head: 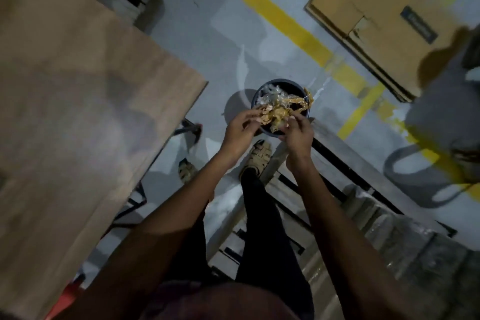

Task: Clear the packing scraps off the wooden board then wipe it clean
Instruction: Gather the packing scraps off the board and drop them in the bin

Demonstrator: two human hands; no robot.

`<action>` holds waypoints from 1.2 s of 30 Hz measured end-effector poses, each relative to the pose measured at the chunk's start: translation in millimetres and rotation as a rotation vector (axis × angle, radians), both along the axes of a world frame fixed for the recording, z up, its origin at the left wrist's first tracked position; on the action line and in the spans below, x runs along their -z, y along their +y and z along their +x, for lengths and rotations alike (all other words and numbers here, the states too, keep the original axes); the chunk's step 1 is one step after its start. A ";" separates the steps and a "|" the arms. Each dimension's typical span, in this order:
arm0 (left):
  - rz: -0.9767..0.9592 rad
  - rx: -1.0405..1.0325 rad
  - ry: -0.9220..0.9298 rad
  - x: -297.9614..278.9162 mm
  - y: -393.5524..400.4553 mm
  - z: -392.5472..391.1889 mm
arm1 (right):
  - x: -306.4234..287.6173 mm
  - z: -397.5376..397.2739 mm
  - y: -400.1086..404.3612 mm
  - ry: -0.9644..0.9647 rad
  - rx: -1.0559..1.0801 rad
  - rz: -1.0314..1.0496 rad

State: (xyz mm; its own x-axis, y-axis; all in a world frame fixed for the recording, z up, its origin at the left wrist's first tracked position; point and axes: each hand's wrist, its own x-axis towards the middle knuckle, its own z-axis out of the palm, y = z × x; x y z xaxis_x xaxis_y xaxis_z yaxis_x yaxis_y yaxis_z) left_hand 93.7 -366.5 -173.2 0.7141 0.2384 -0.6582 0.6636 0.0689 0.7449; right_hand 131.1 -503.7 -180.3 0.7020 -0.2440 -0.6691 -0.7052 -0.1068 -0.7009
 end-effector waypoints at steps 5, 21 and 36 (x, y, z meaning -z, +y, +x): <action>-0.030 -0.077 -0.086 -93.1 54.0 -64.4 | -101.4 -49.4 43.0 -0.052 0.006 0.098; 0.386 -0.616 -0.272 -185.8 280.0 -277.8 | -218.9 -180.6 286.7 -0.094 -0.779 0.181; 0.756 -0.502 0.145 -140.5 367.8 -310.9 | -182.2 -191.9 460.9 -0.470 -1.913 -0.479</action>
